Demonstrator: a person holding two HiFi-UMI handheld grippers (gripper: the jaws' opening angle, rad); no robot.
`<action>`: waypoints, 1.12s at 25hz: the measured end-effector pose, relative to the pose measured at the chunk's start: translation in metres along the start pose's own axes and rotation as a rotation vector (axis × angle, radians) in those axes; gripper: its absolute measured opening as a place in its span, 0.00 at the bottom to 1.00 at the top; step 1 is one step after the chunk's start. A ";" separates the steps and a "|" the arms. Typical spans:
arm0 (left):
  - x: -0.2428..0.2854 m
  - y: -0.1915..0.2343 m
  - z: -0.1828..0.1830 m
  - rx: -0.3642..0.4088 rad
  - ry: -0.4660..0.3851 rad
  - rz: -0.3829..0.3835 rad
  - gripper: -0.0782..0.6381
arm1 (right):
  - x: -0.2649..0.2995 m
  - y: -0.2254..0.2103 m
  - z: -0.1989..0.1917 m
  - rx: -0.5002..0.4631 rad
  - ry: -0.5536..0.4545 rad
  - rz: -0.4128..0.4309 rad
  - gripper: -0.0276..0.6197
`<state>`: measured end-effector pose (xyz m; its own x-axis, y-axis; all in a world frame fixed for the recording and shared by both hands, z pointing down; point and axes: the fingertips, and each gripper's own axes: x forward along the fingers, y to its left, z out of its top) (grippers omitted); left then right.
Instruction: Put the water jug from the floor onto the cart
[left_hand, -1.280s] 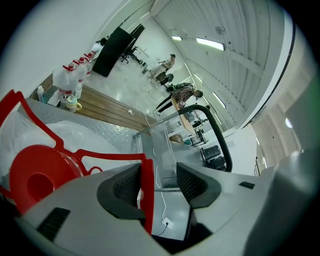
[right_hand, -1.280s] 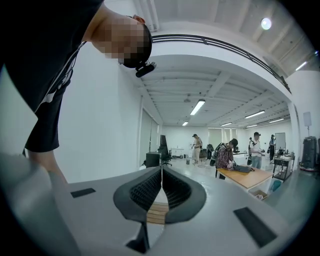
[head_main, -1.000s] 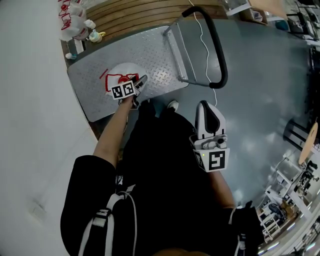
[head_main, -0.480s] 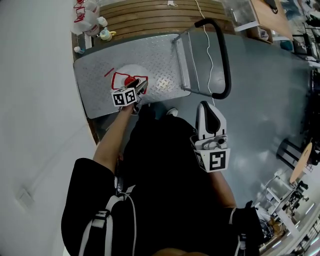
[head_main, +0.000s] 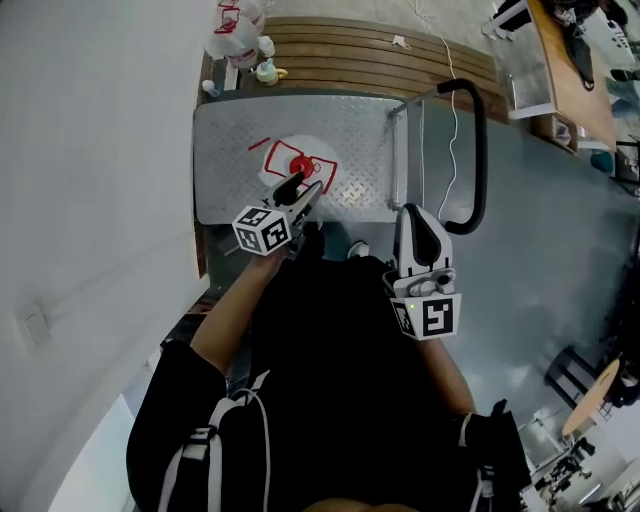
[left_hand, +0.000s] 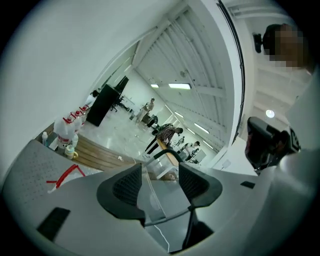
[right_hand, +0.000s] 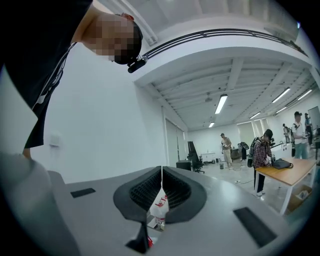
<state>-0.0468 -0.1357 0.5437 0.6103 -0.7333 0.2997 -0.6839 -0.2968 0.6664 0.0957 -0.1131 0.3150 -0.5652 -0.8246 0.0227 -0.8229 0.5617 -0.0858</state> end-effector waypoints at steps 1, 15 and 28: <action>-0.008 -0.009 0.006 -0.005 -0.024 -0.001 0.46 | 0.001 0.002 0.001 0.004 -0.007 0.015 0.07; -0.094 -0.106 0.115 0.228 -0.448 0.054 0.14 | 0.034 0.031 0.012 0.030 -0.068 0.154 0.07; -0.099 -0.113 0.127 0.435 -0.472 0.271 0.13 | 0.038 0.032 0.014 -0.047 -0.071 0.148 0.07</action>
<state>-0.0807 -0.1067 0.3518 0.2240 -0.9743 0.0225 -0.9457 -0.2117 0.2466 0.0488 -0.1277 0.2990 -0.6763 -0.7344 -0.0574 -0.7337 0.6785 -0.0364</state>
